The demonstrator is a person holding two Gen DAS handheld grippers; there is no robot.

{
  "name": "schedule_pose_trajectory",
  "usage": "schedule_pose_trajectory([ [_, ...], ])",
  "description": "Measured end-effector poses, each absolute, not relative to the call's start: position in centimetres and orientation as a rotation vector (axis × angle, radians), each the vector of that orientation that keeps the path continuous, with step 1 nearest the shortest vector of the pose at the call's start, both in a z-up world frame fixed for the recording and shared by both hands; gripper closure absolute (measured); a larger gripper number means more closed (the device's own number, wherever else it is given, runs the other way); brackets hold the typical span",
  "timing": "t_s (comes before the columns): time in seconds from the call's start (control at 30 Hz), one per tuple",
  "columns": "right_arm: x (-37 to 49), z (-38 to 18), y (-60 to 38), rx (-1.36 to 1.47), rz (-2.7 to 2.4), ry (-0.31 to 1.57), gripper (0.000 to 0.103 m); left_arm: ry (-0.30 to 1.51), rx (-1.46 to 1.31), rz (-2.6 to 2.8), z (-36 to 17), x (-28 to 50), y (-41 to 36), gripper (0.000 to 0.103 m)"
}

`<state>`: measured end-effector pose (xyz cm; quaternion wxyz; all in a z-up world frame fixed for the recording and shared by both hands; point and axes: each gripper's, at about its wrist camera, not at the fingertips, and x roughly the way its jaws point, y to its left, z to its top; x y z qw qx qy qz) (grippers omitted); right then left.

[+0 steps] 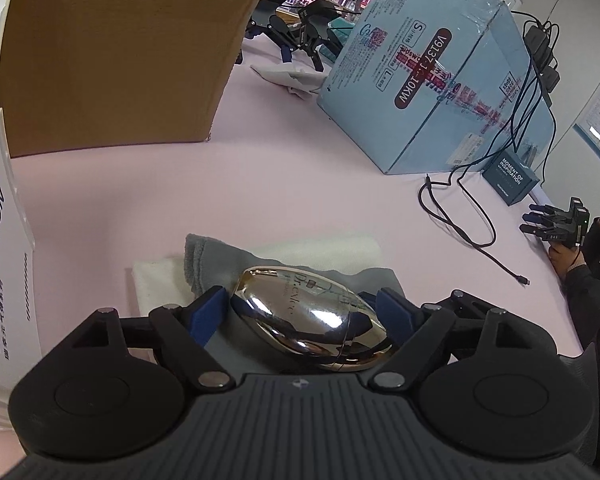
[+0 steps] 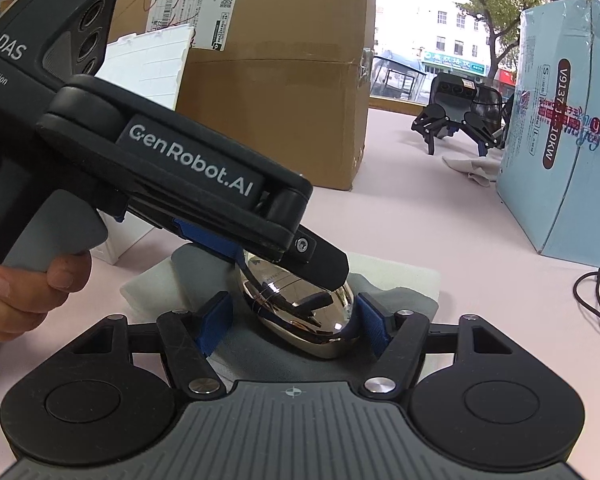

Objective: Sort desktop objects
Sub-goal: 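Close the left gripper on the chrome object while the right gripper closes on it too, then lift and carry the chrome object with both grippers to the open white box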

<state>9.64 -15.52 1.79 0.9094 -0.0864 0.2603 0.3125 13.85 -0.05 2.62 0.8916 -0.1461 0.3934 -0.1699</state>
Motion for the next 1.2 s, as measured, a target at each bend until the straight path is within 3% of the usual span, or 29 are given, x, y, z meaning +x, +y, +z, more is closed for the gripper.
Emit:
schedule_pose_trajectory([
  [0.1, 9.8, 1.8, -15.6, -0.148, 0.642, 0.546, 0.046, 0.812, -0.29, -0.335, 2.7, 13.8, -0.1, 0.03],
  [0.5, 9.3, 2.2, -15.5, -0.111, 0.635, 0.496, 0.047, 0.799, -0.338, -0.32, 3.4, 13.4, 0.6, 0.03],
  [1.2, 7.2, 5.2, -17.1, 0.024, 0.654, 0.259, 0.047, 0.563, -0.245, -0.316, 9.2, 8.8, -0.1, 0.031],
])
